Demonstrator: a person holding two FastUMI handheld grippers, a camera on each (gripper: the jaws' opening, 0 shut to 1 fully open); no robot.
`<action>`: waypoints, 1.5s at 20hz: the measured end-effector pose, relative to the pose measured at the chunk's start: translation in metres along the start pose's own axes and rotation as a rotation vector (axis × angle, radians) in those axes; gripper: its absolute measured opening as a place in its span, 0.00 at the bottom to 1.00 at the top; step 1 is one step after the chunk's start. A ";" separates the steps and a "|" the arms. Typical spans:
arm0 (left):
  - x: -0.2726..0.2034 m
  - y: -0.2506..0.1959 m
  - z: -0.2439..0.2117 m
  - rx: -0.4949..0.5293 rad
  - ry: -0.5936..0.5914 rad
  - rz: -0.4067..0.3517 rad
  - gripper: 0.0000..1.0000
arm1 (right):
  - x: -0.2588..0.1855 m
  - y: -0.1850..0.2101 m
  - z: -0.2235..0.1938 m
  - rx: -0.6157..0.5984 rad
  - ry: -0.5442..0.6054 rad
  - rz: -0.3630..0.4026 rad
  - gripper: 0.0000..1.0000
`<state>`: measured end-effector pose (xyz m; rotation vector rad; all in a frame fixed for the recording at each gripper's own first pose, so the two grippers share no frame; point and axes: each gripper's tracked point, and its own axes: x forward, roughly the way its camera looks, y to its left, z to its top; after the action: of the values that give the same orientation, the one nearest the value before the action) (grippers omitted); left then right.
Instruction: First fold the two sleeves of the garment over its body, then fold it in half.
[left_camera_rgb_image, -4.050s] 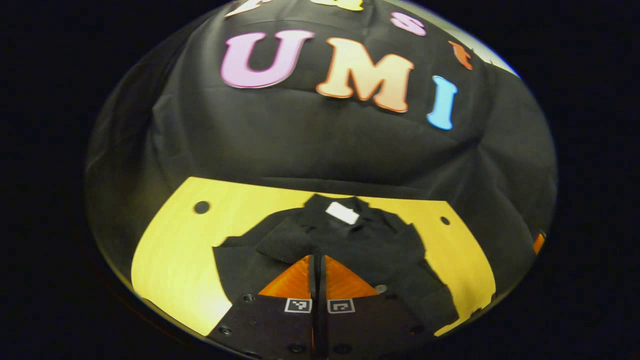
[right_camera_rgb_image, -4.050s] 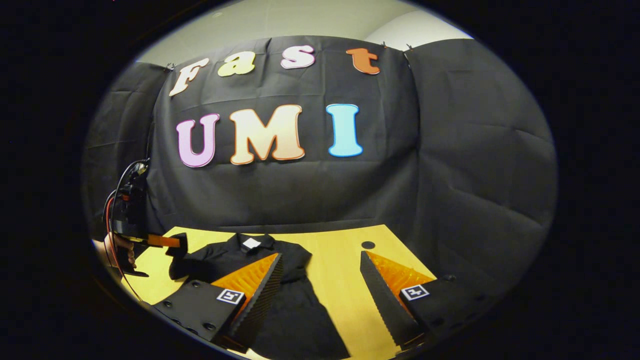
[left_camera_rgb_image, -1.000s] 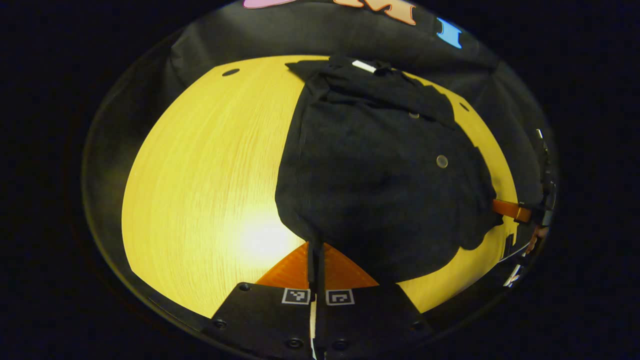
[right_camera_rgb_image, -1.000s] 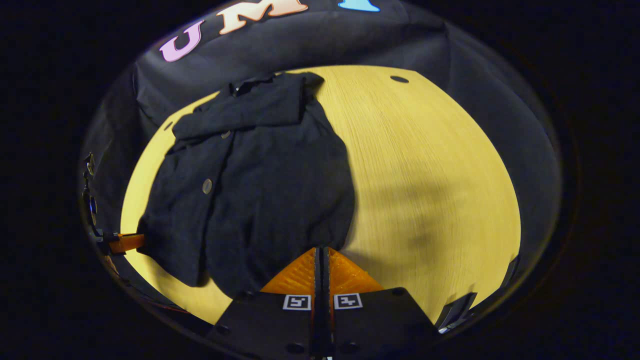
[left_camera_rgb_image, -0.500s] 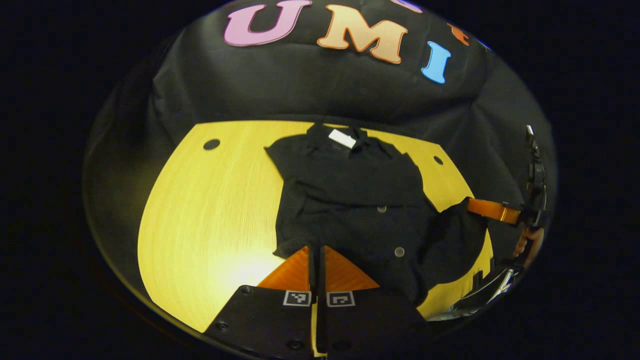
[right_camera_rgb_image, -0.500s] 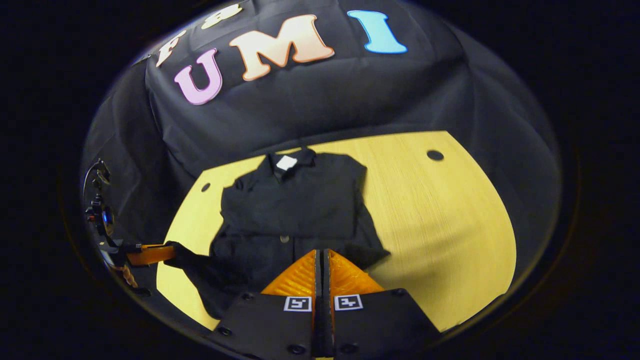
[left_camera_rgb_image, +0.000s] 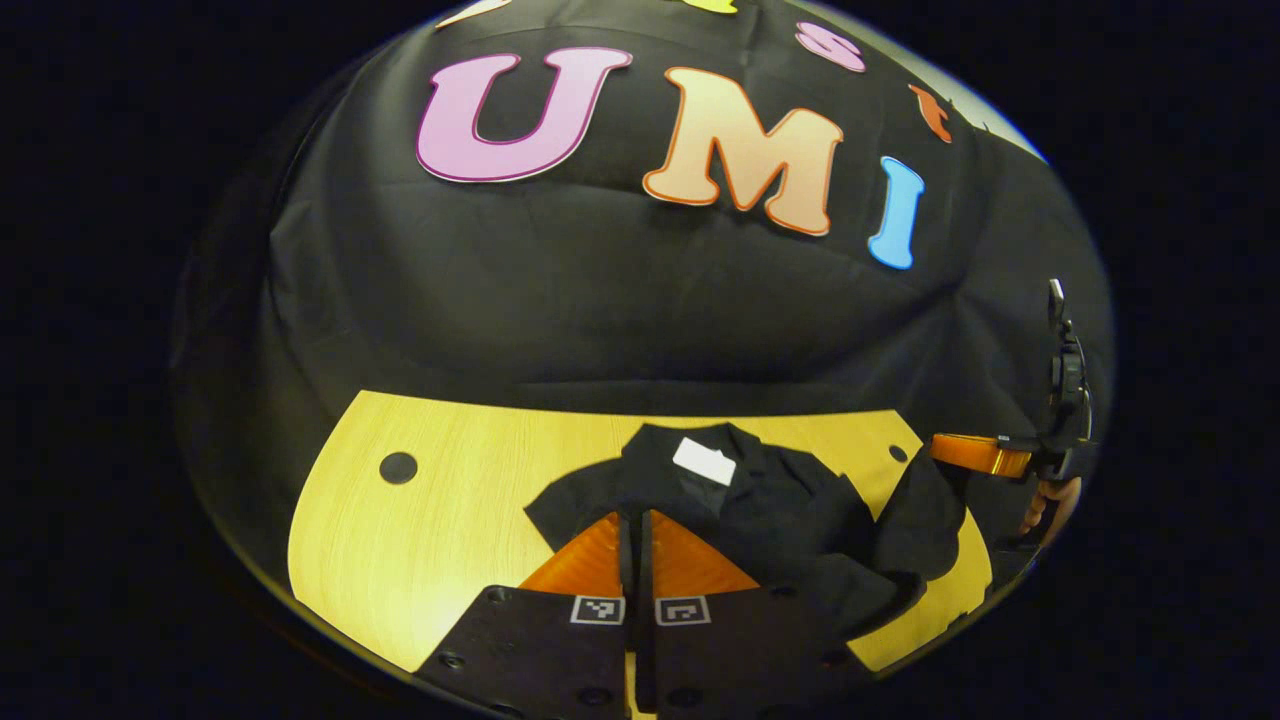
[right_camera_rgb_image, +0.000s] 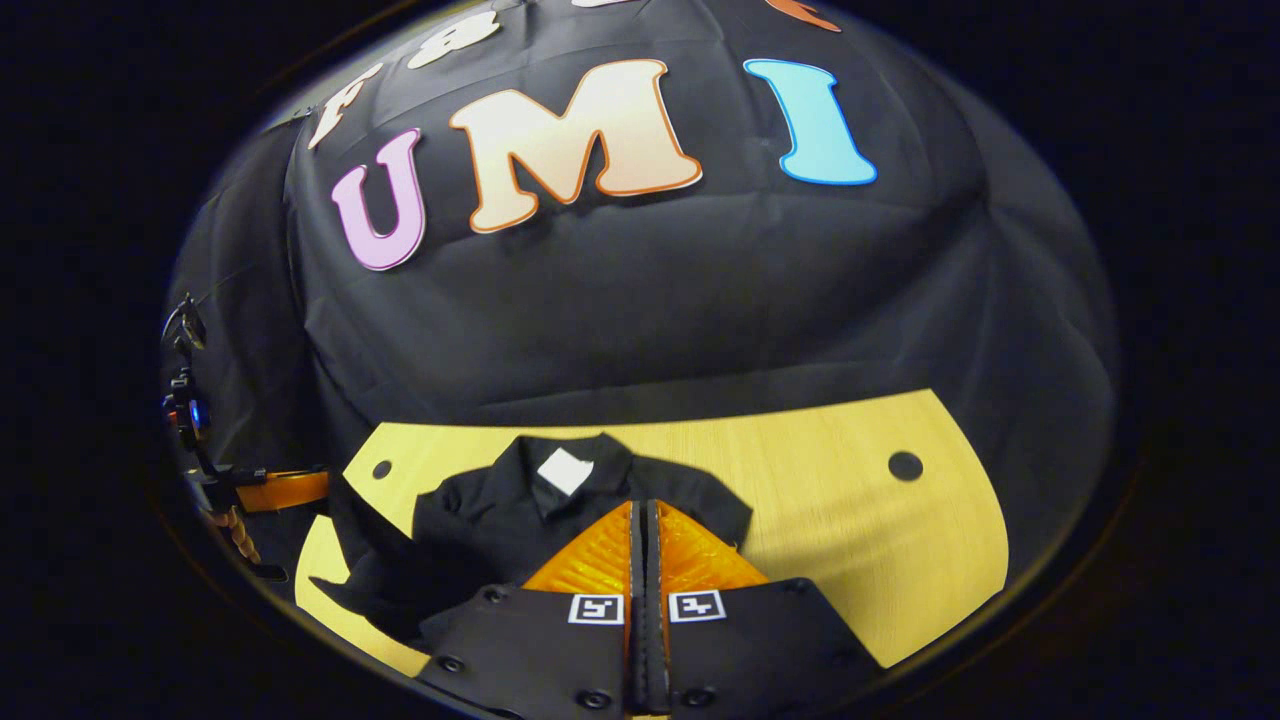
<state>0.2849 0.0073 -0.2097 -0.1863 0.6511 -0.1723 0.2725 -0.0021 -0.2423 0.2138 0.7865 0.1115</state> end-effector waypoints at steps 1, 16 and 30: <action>0.016 0.007 0.005 -0.003 -0.010 0.008 0.00 | 0.014 -0.004 0.010 -0.006 -0.011 -0.015 0.02; 0.122 0.045 0.016 0.052 -0.110 0.109 0.93 | 0.114 -0.044 0.035 -0.141 -0.118 -0.219 0.98; -0.071 -0.032 0.032 0.093 -0.327 0.071 0.95 | -0.086 0.030 0.038 -0.211 -0.434 -0.136 0.99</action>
<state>0.2461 -0.0046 -0.1359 -0.0981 0.3233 -0.0999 0.2390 0.0060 -0.1497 -0.0186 0.3514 0.0173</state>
